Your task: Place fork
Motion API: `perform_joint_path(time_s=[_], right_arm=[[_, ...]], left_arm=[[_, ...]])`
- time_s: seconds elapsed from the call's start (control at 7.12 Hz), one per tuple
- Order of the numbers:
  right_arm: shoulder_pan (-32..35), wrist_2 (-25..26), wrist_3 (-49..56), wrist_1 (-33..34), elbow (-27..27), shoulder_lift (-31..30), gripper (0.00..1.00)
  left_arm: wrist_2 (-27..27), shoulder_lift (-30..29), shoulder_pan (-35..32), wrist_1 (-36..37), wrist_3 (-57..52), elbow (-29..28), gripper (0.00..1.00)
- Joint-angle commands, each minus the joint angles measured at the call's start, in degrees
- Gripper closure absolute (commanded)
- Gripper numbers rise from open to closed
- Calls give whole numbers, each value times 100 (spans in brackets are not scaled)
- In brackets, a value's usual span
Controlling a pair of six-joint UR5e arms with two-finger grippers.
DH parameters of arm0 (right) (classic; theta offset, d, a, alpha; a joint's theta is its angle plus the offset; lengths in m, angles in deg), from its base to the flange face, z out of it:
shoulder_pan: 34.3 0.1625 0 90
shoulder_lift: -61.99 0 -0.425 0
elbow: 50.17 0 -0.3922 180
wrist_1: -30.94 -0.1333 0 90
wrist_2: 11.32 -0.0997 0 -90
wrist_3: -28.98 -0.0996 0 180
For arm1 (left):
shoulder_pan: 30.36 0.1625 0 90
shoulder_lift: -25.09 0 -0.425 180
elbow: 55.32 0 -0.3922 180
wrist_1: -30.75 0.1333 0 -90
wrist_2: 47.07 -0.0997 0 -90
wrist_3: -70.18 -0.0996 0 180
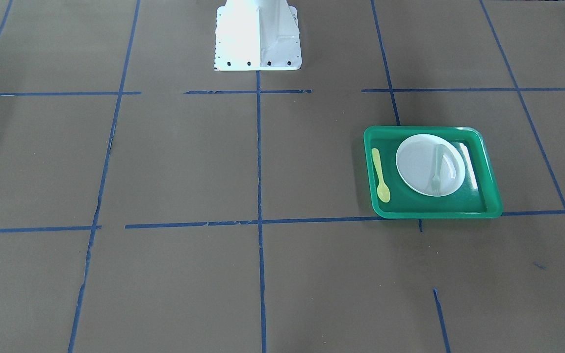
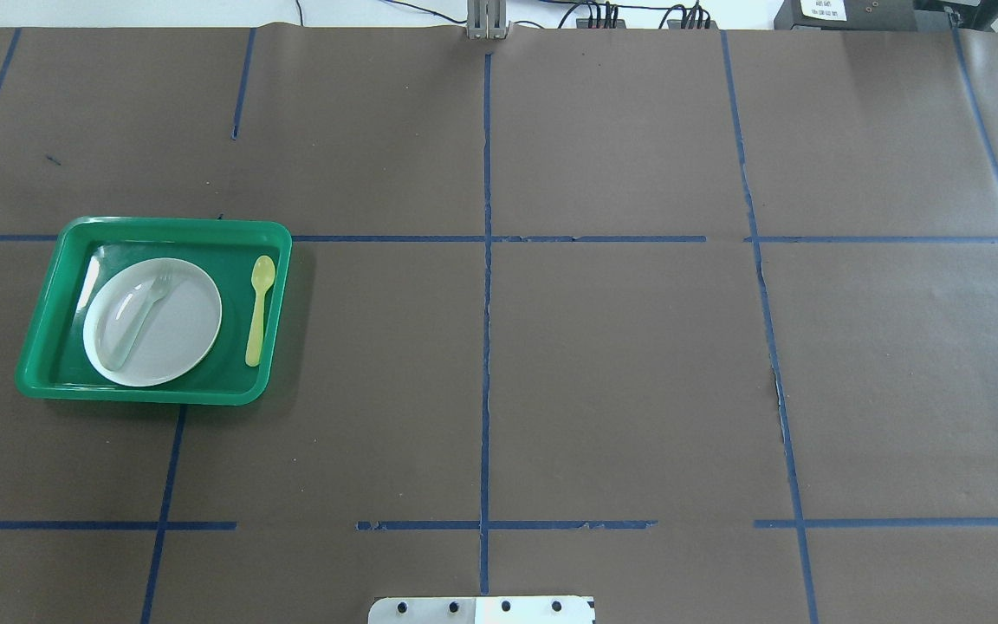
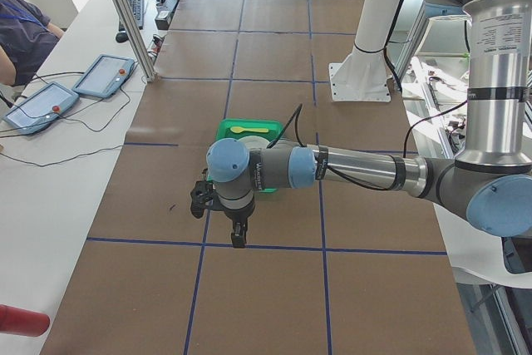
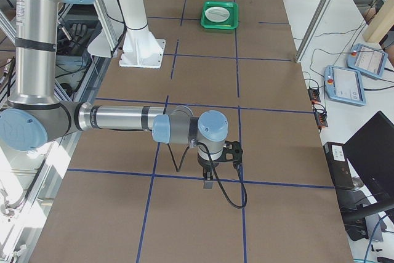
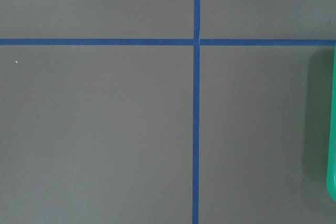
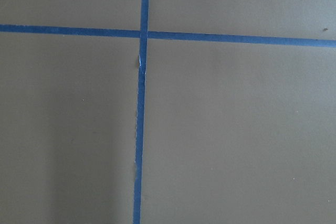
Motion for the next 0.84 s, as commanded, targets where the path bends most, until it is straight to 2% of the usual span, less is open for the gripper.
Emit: perform_joint_path(time_s=[0.0, 0.42, 0.56, 0.7], right_arm=[[0, 0, -9, 0, 0, 0, 0], [0, 0, -9, 0, 0, 0, 0], [0, 0, 0, 0, 0, 0, 0], [0, 0, 0, 0, 0, 0, 0]], left_arm=[[-4, -17, 0, -52, -17, -10, 0], [-5, -612, 79, -61, 62, 95, 0], [4, -684, 375, -61, 71, 400, 0], [4, -763, 761, -157, 671, 647, 0]])
